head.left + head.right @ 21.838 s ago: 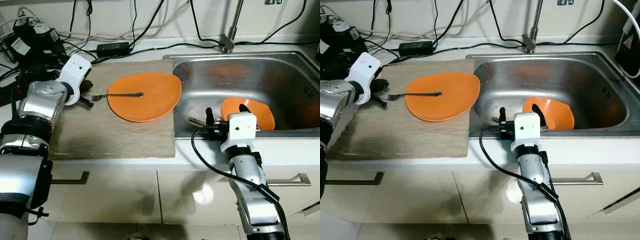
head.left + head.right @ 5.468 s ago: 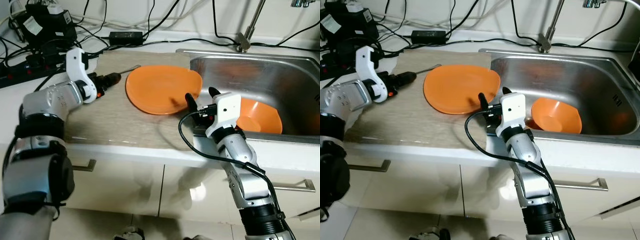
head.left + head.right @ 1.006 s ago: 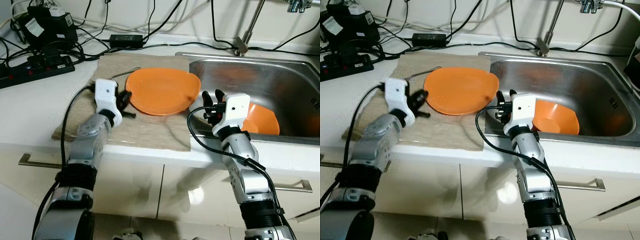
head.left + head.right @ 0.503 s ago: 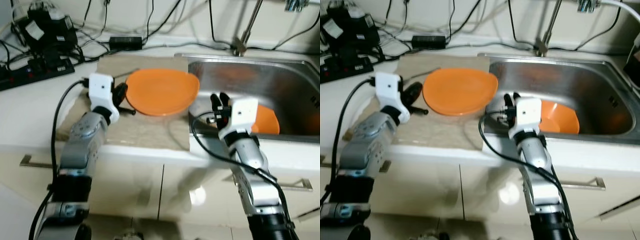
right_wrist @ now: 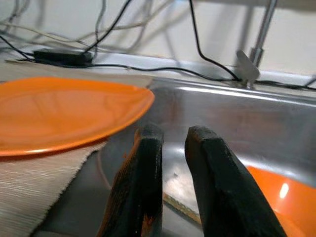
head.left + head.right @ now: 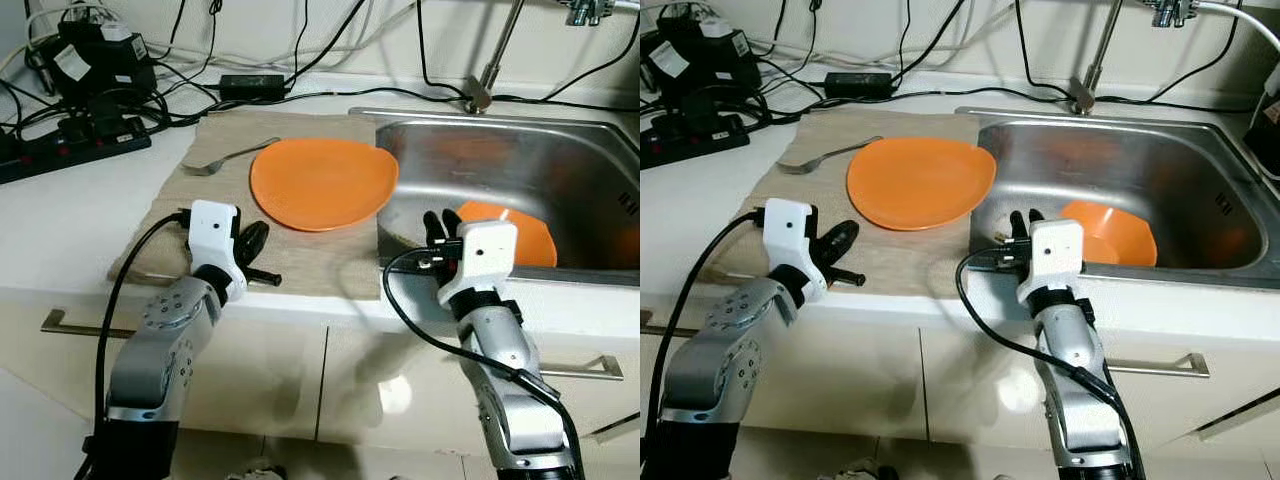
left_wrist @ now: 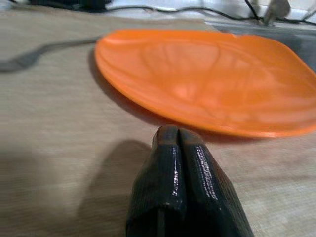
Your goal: Kitchen organization
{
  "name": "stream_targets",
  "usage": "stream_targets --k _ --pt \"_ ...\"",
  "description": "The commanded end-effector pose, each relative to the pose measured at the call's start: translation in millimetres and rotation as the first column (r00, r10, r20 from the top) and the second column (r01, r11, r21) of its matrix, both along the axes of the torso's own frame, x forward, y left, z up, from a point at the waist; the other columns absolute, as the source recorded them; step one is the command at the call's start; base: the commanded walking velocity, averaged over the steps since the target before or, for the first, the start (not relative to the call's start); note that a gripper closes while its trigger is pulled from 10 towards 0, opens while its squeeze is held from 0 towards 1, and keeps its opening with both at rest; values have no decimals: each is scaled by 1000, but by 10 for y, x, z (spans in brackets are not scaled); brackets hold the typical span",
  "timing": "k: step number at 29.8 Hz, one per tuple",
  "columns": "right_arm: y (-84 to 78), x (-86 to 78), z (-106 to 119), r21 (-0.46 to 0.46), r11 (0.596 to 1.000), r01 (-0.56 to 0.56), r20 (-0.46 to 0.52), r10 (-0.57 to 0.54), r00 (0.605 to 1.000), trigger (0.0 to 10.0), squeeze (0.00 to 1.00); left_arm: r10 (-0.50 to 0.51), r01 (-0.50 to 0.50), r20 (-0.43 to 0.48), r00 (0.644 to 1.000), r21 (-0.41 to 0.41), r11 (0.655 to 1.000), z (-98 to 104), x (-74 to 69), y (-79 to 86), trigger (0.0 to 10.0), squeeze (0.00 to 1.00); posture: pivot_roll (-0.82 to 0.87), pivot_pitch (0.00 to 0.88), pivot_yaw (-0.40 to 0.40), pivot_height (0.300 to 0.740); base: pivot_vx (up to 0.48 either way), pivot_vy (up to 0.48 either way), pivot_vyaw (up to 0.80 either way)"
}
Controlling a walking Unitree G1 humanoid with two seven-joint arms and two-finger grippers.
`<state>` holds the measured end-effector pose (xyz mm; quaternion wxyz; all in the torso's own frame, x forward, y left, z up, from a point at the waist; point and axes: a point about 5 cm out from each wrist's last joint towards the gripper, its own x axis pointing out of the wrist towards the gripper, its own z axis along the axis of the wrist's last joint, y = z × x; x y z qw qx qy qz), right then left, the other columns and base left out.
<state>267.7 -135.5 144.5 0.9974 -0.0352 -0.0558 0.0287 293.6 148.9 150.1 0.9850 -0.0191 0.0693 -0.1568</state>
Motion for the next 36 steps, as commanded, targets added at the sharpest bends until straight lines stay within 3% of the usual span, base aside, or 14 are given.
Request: stream_targets --k 1,7,13,17,28,29,36 --pt "-65 8 -26 -7 999 50 -11 -50 999 10000 0 12 -12 30 999 24 1000 75 50 23 10000 0 -10 7 19 740 0 0 0" --pt "-16 55 -8 -22 999 40 19 -40 999 10000 0 67 -70 76 995 31 997 172 184 77 10000 0 -11 0 23 740 0 0 0" --pt "-16 -29 -23 -24 999 21 42 -20 999 10000 0 70 -73 84 994 35 997 83 72 99 10000 0 -6 0 20 740 0 0 0" --pt "7 5 39 -49 999 1 79 3 997 10000 0 74 -76 68 995 20 997 -20 16 94 10000 0 -4 0 17 740 0 0 0" --pt "35 73 84 -54 998 -21 117 27 993 10000 0 98 -100 107 989 12 995 41 76 87 10000 0 4 0 5 740 0 0 0" --pt "38 80 80 -55 998 -23 118 30 993 10000 0 103 -105 117 988 11 994 58 90 88 10000 1000 7 0 3 740 0 0 0" --pt "53 113 64 -60 998 -31 123 38 992 10000 0 99 -100 136 986 -3 995 105 155 56 10000 1000 7 0 5 740 0 0 0"
